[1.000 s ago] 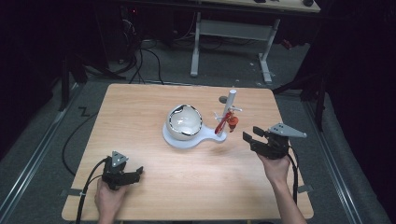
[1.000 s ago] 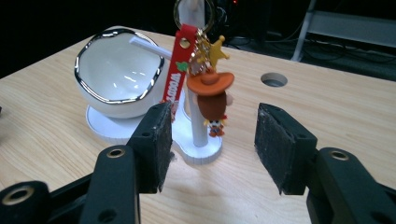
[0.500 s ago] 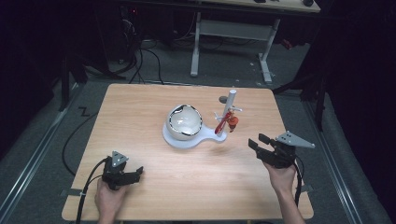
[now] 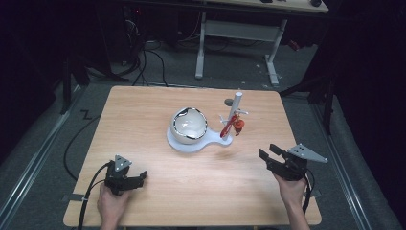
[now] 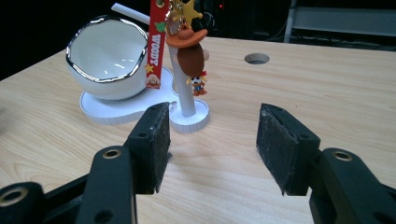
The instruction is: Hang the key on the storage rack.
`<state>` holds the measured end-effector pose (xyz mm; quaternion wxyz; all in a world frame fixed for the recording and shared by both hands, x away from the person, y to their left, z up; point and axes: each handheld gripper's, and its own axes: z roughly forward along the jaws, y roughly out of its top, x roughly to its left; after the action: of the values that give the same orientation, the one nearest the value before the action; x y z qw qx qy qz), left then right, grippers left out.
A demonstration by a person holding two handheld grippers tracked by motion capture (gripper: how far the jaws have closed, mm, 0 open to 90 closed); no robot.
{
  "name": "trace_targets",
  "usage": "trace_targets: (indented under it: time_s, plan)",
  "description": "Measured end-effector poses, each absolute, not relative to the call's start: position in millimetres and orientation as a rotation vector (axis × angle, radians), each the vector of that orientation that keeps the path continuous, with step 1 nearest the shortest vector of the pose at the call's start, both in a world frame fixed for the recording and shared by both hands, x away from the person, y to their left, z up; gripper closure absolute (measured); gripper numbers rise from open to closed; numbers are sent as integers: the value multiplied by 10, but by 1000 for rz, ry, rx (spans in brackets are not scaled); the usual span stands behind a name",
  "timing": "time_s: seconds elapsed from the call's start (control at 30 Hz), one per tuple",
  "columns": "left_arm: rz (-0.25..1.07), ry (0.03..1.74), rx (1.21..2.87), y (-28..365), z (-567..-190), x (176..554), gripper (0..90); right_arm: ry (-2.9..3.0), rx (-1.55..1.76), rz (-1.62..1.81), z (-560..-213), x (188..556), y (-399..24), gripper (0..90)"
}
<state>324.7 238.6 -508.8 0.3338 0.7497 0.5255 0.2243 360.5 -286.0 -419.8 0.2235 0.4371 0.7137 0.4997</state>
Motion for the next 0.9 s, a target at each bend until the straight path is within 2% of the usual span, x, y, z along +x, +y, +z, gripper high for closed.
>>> trace_targets:
  time_s: [0.9]
  plan:
    - [586,1372,1959,2385,-5088,3247,167,2000,1293,1310,-4540,3526,-2962,458]
